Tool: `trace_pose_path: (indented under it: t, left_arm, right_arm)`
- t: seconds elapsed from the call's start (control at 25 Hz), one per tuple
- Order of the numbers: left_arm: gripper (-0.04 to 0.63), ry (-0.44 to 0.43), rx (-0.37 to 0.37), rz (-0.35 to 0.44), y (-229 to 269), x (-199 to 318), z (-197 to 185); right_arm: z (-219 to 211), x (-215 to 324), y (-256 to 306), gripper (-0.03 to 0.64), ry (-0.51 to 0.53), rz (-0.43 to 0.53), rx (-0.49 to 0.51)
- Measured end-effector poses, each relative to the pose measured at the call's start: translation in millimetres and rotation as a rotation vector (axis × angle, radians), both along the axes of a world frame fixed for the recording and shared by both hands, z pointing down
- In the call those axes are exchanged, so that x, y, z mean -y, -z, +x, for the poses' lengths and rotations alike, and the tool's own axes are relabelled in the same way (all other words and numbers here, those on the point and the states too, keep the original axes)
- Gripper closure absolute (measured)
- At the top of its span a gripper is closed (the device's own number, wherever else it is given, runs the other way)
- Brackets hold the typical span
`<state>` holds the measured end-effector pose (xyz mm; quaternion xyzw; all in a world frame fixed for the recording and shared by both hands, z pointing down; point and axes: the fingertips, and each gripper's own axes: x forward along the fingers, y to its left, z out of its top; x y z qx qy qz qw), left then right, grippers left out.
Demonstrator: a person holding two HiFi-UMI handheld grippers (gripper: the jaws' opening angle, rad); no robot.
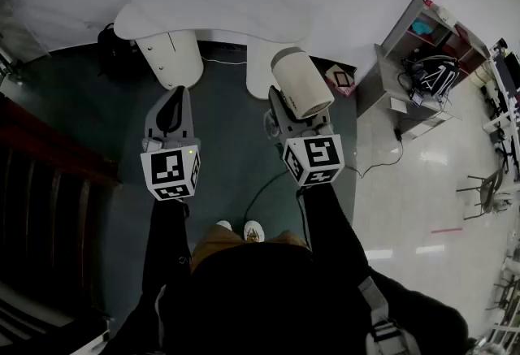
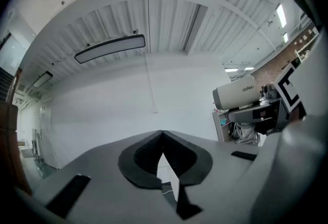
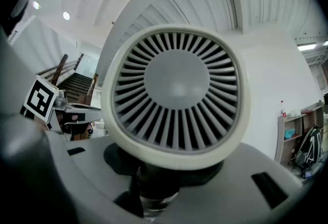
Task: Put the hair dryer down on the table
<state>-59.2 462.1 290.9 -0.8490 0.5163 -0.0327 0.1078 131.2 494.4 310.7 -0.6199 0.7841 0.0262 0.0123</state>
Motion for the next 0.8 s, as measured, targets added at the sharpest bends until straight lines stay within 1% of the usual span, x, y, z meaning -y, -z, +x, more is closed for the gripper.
trace_pose_path:
  t: [0.12,0.64,0.8]
  left_arm:
    - [0.58,-0.001,0.004,0.004,2,0,-1]
    - [0.58,0.006,0.018,0.009,2,4,2]
    - [0.58,-0.003,-0.014,-0.02,-3,21,0]
  right_arm:
    - [-3,0,1,0.431,0.003,0.0,-0.013]
    - [1,9,0,0.431,0.014,0.008,0.0]
    - [-1,24,-4,0.431,0.014,0.003,0.002]
